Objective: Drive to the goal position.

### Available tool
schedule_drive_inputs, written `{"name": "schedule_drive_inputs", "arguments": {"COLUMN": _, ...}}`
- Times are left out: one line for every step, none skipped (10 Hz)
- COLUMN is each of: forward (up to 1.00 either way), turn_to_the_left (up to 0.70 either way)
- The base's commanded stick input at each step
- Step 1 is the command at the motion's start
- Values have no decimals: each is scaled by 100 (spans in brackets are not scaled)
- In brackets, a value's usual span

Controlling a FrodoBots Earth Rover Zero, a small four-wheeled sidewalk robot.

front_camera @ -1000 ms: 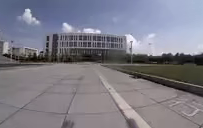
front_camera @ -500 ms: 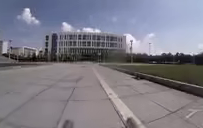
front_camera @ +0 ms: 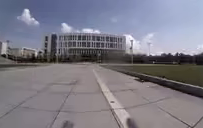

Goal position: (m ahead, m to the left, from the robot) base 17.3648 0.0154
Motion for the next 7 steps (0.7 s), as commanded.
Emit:
{"name": "schedule_drive_inputs", "arguments": {"forward": 70, "turn_to_the_left": 0}}
{"name": "schedule_drive_inputs", "arguments": {"forward": 70, "turn_to_the_left": 0}}
{"name": "schedule_drive_inputs", "arguments": {"forward": 70, "turn_to_the_left": 0}}
{"name": "schedule_drive_inputs", "arguments": {"forward": 70, "turn_to_the_left": 0}}
{"name": "schedule_drive_inputs", "arguments": {"forward": 70, "turn_to_the_left": 0}}
{"name": "schedule_drive_inputs", "arguments": {"forward": 70, "turn_to_the_left": 0}}
{"name": "schedule_drive_inputs", "arguments": {"forward": 70, "turn_to_the_left": 0}}
